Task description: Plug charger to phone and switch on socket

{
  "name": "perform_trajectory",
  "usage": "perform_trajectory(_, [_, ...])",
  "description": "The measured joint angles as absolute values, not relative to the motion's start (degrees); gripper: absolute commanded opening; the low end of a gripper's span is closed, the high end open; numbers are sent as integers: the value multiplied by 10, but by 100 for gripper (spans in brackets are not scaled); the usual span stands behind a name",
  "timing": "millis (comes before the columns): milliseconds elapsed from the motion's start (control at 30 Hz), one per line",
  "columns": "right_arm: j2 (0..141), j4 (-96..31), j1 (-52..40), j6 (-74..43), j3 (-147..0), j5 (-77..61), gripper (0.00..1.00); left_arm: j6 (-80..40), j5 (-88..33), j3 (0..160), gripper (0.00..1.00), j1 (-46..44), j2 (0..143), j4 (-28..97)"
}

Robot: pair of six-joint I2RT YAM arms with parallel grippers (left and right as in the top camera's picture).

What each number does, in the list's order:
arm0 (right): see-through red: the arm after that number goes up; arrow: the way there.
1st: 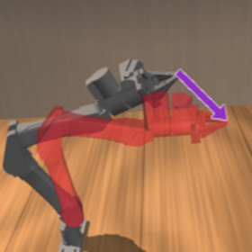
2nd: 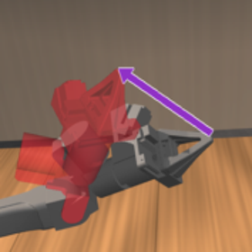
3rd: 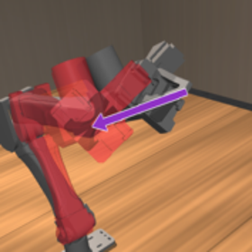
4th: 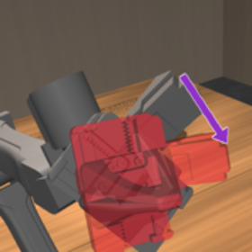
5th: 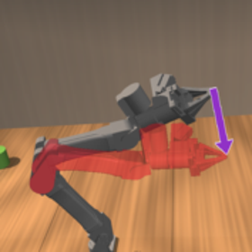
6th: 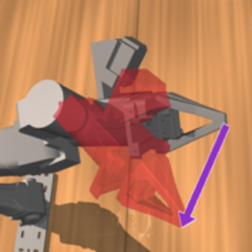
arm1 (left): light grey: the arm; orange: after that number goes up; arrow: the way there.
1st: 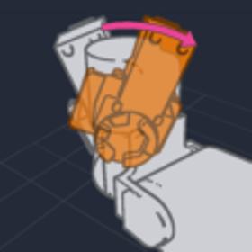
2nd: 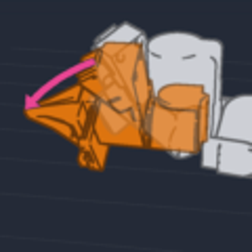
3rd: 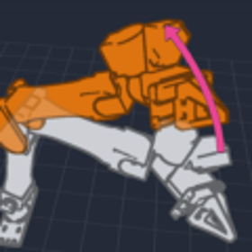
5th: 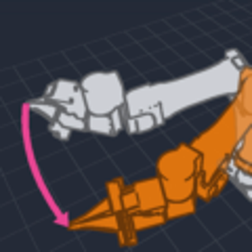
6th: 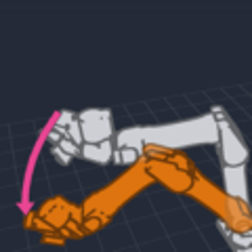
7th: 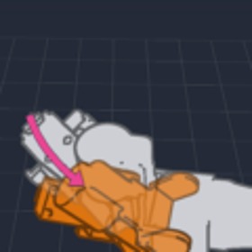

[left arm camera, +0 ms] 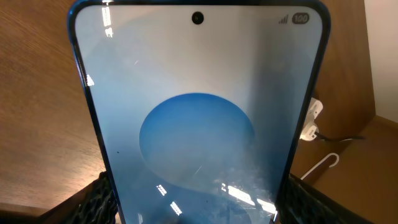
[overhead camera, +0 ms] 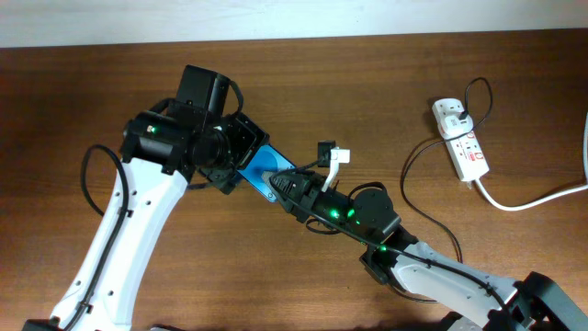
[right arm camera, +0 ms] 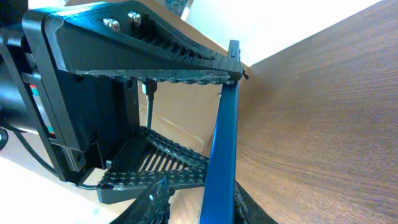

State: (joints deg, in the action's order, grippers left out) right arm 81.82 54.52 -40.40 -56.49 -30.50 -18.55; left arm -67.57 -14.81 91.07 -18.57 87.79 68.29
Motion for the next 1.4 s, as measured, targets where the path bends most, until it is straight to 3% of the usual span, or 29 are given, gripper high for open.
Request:
perform_trajectory(233, [822,538,-411,-570,-305,-172,10,-675,-146,911,47,-186,878,685])
perform_trajectory(367, [825,535,-411,-591,-304,-163,4,-674,-145,911,56,-186,878,683])
perform_trajectory(500, [829,553,-411,-601,-300,-160,4,-673,-146,912,79,-186,877,683])
perform_trajectory(567, [830,554,-411,-604,-300,-159,4,-671,-147,912,82,-186,877,683])
perform_trajectory(667, [830,566,-411,-628,-300,-168,4,-669,-152,913,100,-185,877,683])
perform_trajectory(933, [830,573,-414,-760,-303,-154,4,-590,-156,911,99,-186,861,650])
perform_trajectory(1133, [830,458,-417,-1036,-303,-153,4,-494,10,913,99,-187,669,734])
perform_trajectory(1300, [830,482,-417,-1120,-303,-189,4,-488,95,907,99,-187,530,797])
perform_trajectory(1400, [830,482,-396,-1127,-302,-248,4,-510,110,794,99,-187,401,816])
